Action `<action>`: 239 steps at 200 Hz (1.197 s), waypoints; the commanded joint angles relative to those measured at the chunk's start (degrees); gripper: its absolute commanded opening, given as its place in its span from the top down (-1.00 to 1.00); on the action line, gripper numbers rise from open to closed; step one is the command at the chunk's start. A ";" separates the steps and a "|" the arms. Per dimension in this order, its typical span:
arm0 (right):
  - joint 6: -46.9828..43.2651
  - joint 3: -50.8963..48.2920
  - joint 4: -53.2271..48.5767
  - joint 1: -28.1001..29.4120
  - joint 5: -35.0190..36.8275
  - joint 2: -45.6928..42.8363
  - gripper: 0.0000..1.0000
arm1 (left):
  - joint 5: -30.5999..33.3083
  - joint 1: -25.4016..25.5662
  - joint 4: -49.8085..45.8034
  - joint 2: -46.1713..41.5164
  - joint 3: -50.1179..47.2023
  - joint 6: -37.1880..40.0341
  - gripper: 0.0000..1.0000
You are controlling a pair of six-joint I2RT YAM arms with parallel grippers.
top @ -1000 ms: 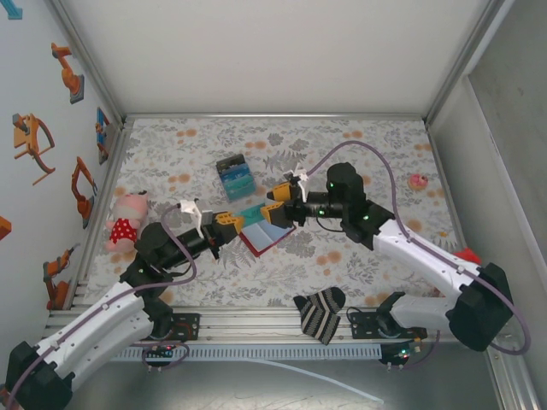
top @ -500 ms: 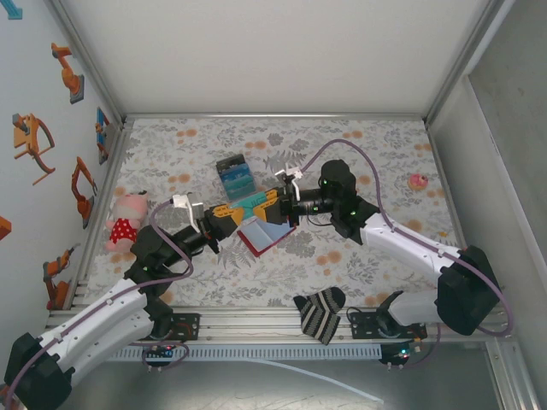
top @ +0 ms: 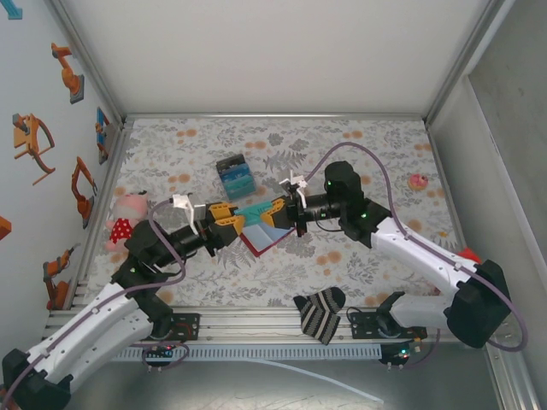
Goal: Take the credit cards out of the card holder
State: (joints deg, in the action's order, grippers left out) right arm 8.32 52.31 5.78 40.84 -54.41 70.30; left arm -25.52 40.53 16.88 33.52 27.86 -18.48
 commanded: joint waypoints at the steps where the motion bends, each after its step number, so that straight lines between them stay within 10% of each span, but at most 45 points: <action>1: -8.78 3.10 -10.66 -0.06 -0.31 -1.74 1.00 | -2.32 0.33 -17.25 -0.08 7.90 9.05 0.12; 123: -13.58 5.44 -17.98 0.34 -3.47 -1.34 1.00 | -14.42 0.65 -33.44 18.67 23.62 17.38 0.23; 152: -14.03 5.63 -18.29 0.38 -3.50 -1.06 1.00 | -15.78 0.93 -33.43 20.16 24.00 18.03 0.38; 187: -13.98 6.01 -18.28 0.45 -3.18 -0.51 1.00 | -16.85 0.97 -33.56 21.20 24.17 18.47 1.00; 216: -13.72 6.05 -18.50 0.46 0.97 -0.56 1.00 | -15.65 0.97 -34.64 20.94 24.48 19.88 1.00; 239: -14.06 5.95 -19.67 0.43 5.36 -1.58 0.32 | -10.58 0.91 -36.11 19.86 24.51 22.44 1.00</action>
State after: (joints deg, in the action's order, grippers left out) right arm -4.78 56.69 -12.82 41.08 -53.89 70.00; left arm -40.03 41.34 -16.95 54.50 50.72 0.32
